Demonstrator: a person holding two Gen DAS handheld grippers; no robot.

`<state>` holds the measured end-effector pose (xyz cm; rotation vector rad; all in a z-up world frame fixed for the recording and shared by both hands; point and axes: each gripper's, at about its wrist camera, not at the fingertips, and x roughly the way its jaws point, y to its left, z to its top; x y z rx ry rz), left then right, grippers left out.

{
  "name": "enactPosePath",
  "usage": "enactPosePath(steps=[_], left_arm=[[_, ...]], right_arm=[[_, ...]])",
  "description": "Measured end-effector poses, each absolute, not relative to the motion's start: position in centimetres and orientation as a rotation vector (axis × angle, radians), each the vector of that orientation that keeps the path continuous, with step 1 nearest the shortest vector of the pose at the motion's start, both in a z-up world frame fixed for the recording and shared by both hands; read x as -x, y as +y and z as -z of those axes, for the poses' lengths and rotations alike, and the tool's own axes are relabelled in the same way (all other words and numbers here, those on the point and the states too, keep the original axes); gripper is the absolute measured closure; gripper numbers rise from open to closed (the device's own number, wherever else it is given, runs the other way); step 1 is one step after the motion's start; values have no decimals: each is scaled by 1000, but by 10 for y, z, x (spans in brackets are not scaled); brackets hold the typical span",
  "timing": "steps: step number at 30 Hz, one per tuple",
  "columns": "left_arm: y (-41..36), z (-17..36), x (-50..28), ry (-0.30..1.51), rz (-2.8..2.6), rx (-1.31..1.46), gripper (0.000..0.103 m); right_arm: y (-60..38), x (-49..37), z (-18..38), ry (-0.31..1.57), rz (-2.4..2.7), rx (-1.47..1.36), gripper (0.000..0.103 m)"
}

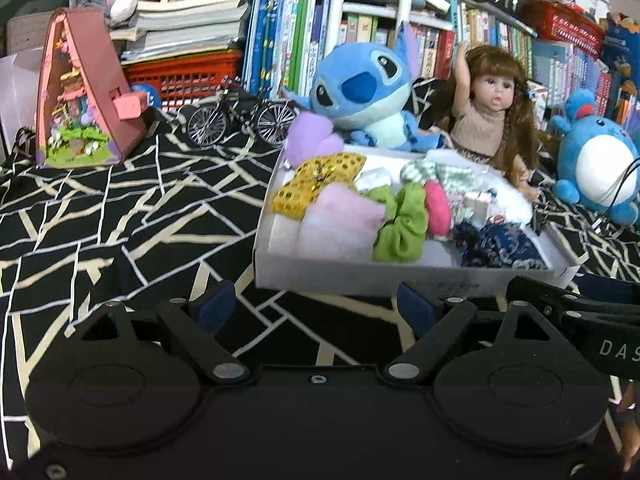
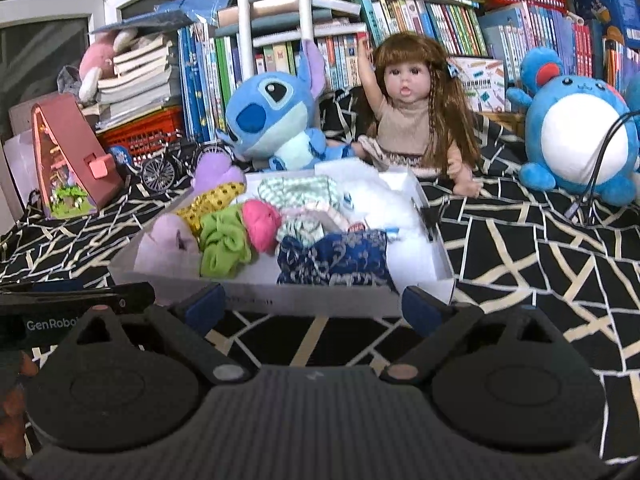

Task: Organize soft objects

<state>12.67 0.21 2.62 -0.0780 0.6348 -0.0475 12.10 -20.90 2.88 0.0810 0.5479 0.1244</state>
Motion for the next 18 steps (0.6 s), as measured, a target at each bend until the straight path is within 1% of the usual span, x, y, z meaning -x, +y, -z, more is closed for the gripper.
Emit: enactPosePath(steps=[14,18], left_arm=[[-1,-1,-139,680,-26,38,16],[-5,2,-140,683,-32,19,13]], right_arm=[[-202,-134,-3,642,-99,-61,1],[-199,-136,4,665,-97,-49,0]])
